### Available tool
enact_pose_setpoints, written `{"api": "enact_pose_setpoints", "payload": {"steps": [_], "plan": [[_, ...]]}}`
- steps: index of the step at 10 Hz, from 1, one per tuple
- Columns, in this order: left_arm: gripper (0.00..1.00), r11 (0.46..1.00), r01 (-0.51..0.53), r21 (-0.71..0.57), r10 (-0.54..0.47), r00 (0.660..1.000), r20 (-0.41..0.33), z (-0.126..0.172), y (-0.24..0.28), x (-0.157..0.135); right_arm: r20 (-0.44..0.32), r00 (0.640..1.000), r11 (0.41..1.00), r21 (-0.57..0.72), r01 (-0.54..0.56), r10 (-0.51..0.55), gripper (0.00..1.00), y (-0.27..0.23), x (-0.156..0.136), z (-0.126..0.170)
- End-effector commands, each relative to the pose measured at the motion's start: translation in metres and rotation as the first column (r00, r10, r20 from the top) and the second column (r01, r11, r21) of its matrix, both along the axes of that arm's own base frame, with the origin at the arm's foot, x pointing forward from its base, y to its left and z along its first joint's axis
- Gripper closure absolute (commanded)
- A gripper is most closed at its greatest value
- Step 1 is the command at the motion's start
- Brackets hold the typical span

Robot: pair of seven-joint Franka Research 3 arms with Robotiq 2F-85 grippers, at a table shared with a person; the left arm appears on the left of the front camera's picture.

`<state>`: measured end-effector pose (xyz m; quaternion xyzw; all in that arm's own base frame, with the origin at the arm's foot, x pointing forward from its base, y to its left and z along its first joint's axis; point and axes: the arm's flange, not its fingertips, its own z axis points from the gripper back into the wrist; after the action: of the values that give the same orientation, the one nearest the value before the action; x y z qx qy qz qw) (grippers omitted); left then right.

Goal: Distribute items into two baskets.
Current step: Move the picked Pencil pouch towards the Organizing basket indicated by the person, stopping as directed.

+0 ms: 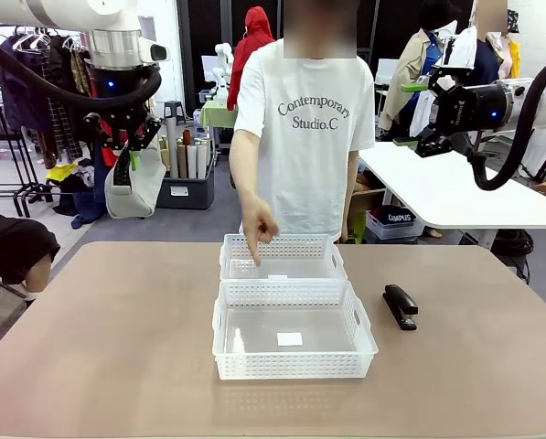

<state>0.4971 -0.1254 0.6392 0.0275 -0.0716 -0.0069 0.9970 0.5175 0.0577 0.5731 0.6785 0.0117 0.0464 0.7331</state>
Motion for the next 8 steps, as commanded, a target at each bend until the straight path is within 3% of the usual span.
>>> {"api": "enact_pose_setpoints", "payload": {"steps": [1, 8], "plan": [[1.0, 1.0, -0.008, -0.002, 0.008, 1.0, 0.004, 0.0016, 0.0015, -0.0037, 0.004, 1.0, 1.0, 0.002, -0.003, 0.003, 0.0, 0.0004, -0.0014, 0.0021], [1.0, 1.0, -0.008, -0.002, 0.008, 1.0, 0.004, 0.0016, 0.0015, -0.0037, 0.004, 1.0, 1.0, 0.002, -0.003, 0.003, 0.0, 0.0004, -0.0014, 0.0021]]}}
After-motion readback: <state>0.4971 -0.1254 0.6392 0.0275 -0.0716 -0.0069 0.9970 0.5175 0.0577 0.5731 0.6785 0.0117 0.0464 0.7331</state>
